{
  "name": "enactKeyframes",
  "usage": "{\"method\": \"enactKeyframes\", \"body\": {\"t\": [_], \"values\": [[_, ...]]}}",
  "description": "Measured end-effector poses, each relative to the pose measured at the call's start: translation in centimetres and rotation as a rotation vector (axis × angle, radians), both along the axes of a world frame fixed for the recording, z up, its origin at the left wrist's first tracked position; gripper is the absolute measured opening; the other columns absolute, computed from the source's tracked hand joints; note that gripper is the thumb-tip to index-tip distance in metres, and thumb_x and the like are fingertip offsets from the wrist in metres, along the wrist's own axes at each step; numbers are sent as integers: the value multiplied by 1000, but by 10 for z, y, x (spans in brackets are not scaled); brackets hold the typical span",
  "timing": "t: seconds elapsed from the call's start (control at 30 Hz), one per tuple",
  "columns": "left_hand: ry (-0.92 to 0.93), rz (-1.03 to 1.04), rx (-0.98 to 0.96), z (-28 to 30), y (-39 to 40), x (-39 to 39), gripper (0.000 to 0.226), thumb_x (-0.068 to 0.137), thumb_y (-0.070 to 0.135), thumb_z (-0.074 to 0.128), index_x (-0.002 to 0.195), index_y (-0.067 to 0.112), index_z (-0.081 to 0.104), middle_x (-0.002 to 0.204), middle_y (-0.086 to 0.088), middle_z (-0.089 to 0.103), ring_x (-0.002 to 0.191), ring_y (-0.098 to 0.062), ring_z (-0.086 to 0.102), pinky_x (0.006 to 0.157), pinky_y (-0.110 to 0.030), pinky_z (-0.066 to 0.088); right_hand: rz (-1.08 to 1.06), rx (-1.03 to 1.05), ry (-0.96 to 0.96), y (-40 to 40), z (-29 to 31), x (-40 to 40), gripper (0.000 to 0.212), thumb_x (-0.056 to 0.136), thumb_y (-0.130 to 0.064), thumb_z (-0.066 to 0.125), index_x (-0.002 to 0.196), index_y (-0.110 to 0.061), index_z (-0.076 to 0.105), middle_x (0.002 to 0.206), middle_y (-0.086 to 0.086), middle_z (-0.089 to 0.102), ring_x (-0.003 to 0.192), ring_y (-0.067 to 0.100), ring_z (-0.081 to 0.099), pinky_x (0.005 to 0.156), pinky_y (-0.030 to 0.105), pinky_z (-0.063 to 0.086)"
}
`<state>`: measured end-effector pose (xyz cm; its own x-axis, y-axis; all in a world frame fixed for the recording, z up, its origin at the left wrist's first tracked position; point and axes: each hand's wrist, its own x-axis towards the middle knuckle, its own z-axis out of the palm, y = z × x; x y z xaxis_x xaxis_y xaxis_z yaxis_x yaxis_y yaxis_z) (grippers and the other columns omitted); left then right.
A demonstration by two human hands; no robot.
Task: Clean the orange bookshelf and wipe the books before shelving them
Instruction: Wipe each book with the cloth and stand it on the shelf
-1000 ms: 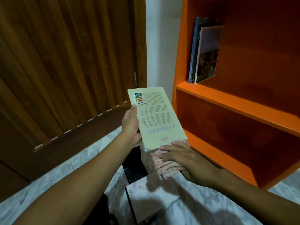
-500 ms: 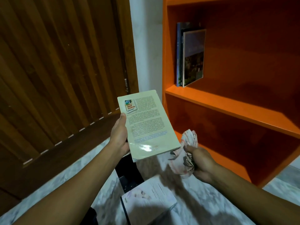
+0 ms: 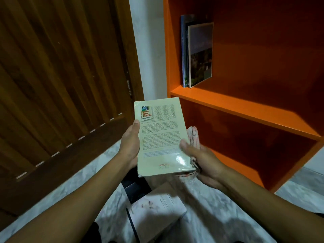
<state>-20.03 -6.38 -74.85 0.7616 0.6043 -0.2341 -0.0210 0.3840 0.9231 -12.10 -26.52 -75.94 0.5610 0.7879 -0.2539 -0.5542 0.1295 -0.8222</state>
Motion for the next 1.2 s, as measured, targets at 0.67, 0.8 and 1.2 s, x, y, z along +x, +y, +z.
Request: {"method": "enactKeyframes", "body": {"t": [0.67,0.8,1.2], "values": [[92,251,215,1,-45,10,114,92,1,66,151,47,-19,131,0,44,85,-14,62,81,-43,58,-174,-449,-1663,9,-34,-27,65,75,-8,70,135,-22,49,123,-4,61,106,17,57,84,27,44],[85,304,62,4,-37,10,102,94,-3,61,157,39,-7,131,-9,53,96,-21,68,82,-44,61,-139,-447,-1760,10,-31,-25,57,79,-21,71,133,-22,53,122,-2,60,107,18,51,83,27,39],[-52,129,149,23,-19,-1,30,100,21,57,130,21,53,110,-14,74,89,-32,76,85,-57,59,-721,-144,-204,-4,43,37,33,103,-13,48,135,-18,54,115,6,69,95,24,70,64,39,60]]}}
